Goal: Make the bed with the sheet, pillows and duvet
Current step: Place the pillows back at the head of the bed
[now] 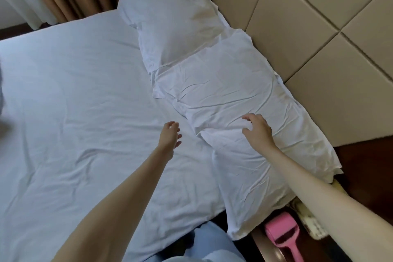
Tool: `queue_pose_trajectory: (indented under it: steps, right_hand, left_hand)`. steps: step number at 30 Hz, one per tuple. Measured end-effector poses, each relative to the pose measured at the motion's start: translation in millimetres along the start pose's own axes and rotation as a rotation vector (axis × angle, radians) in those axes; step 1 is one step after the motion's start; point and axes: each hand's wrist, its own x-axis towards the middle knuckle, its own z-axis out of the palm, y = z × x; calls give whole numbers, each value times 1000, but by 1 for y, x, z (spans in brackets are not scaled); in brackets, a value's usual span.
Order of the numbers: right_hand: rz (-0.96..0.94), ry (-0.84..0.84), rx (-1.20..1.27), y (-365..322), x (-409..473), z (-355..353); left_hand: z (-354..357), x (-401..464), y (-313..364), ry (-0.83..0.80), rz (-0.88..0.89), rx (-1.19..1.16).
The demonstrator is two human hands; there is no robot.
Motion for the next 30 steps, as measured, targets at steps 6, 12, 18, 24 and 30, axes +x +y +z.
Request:
queue_pose_trajectory:
  steps: [6,12,18,24,30]
  right_hand:
    - [-102,-102,-330,52,42,3]
    - [-207,-61,-447,70,53,31]
    - [-291,33,-474,76,48,35]
    - [-551,126,-592,59,36,46]
    - [-638,-85,-849,85,72,37]
  left_hand:
    - [66,44,-43,0,-283,-123]
    - [102,78,-79,-187,-365,-359]
    - [120,88,-85,-130,-285,-591]
    - [89,72,-108,305,-88,-270]
    - [69,91,-80,448,-34,311]
